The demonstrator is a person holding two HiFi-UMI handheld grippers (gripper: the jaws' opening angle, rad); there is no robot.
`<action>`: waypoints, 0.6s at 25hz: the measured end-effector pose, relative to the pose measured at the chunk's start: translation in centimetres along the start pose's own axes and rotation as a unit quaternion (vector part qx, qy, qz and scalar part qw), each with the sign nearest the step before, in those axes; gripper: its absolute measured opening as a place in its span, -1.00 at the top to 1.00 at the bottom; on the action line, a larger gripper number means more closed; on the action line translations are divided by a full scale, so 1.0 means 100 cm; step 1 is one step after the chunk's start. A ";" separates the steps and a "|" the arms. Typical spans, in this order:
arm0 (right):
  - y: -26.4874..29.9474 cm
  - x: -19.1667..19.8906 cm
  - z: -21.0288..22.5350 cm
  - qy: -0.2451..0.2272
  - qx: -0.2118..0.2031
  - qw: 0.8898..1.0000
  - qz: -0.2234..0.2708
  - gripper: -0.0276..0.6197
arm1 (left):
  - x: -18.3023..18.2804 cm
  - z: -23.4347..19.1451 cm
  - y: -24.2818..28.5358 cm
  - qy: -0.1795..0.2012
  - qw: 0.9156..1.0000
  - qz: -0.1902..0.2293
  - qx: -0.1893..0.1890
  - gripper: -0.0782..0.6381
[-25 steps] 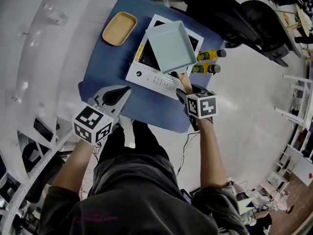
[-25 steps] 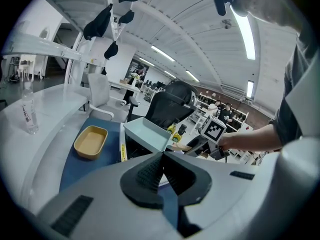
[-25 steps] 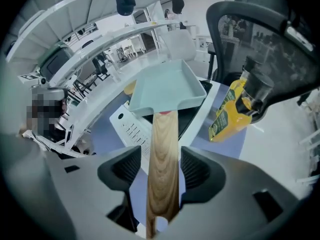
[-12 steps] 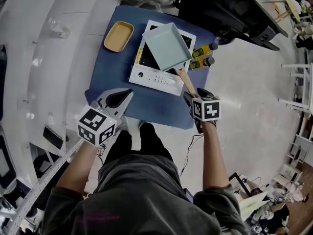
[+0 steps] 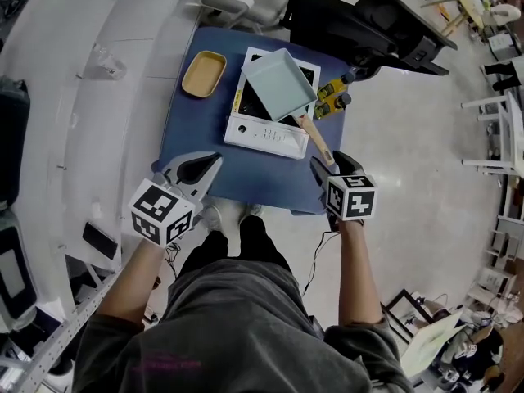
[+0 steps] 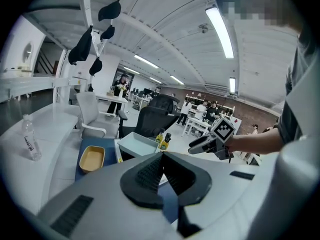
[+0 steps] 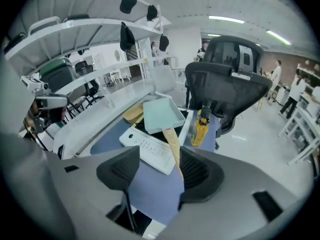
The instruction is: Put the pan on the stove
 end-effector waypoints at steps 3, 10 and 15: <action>-0.020 -0.011 -0.022 -0.003 -0.011 0.999 0.038 0.14 | -0.004 0.004 -0.013 0.007 1.000 0.009 0.003 0.78; -0.055 -0.028 -0.075 -0.017 -0.038 0.994 0.102 0.18 | -0.014 0.013 -0.038 0.025 0.999 0.031 0.008 0.78; -0.068 -0.028 -0.102 -0.015 -0.051 0.991 0.121 0.41 | -0.013 0.020 -0.052 0.030 0.999 0.042 0.010 0.78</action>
Point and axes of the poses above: the fingertips, and each gripper's own axes: y forward along the fingers, z to its right, x out of its underside, the point moved 3 cm from there along -y, backward along the fingers, and after that the axes turned 7 degrees about -z, right-handed, at the moved point
